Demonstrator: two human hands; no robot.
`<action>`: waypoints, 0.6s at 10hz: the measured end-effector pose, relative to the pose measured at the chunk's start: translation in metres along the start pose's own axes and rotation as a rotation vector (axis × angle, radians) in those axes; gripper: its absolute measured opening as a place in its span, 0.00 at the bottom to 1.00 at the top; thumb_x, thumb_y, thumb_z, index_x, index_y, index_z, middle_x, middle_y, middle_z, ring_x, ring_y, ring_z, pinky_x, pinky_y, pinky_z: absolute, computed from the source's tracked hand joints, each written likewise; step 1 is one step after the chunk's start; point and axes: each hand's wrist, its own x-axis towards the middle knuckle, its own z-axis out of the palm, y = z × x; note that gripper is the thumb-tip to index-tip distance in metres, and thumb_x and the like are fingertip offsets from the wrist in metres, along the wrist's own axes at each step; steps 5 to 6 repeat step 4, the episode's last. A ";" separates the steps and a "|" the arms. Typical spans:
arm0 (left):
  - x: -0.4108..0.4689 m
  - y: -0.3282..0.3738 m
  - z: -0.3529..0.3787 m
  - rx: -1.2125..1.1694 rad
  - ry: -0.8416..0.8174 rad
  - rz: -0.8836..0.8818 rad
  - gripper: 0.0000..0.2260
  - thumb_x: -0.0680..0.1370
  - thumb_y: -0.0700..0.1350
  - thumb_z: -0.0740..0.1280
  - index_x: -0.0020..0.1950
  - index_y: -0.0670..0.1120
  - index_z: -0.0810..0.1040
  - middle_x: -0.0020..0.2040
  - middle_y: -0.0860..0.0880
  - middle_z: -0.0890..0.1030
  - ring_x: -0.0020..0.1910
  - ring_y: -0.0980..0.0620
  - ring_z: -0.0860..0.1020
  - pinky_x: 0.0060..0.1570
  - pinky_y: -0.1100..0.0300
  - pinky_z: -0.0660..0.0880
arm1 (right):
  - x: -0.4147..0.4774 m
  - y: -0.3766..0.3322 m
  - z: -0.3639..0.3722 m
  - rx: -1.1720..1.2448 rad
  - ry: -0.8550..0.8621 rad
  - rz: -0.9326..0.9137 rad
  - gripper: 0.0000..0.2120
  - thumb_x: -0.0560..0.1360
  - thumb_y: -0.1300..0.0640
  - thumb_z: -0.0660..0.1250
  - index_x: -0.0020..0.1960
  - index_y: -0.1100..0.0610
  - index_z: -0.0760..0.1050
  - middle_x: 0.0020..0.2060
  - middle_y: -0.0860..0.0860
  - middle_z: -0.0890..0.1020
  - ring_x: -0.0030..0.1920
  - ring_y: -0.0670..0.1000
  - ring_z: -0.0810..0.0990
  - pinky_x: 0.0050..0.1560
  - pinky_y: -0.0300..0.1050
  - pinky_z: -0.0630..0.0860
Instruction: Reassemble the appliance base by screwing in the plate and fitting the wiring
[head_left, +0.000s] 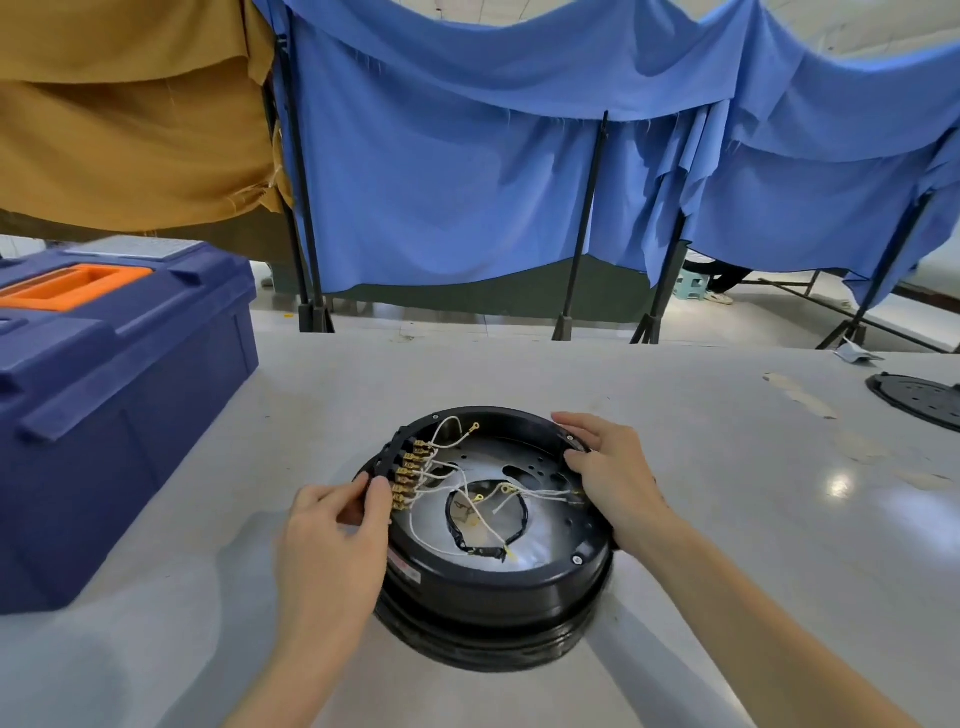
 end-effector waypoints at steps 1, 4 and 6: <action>0.004 -0.005 0.003 -0.067 -0.016 -0.038 0.16 0.78 0.48 0.68 0.64 0.45 0.79 0.54 0.52 0.75 0.49 0.49 0.77 0.50 0.57 0.69 | 0.009 -0.001 0.012 0.038 0.061 0.031 0.21 0.75 0.72 0.58 0.62 0.55 0.76 0.58 0.52 0.79 0.54 0.51 0.80 0.46 0.41 0.78; 0.006 -0.016 0.006 -0.100 0.015 0.016 0.18 0.76 0.45 0.70 0.65 0.43 0.78 0.52 0.48 0.74 0.48 0.52 0.76 0.45 0.61 0.73 | 0.023 0.006 0.018 0.097 0.044 0.069 0.11 0.78 0.65 0.63 0.57 0.55 0.76 0.54 0.51 0.80 0.51 0.50 0.79 0.51 0.46 0.78; 0.006 -0.016 0.006 -0.100 0.015 0.016 0.18 0.76 0.45 0.70 0.65 0.43 0.78 0.52 0.48 0.74 0.48 0.52 0.76 0.45 0.61 0.73 | 0.023 0.006 0.018 0.097 0.044 0.069 0.11 0.78 0.65 0.63 0.57 0.55 0.76 0.54 0.51 0.80 0.51 0.50 0.79 0.51 0.46 0.78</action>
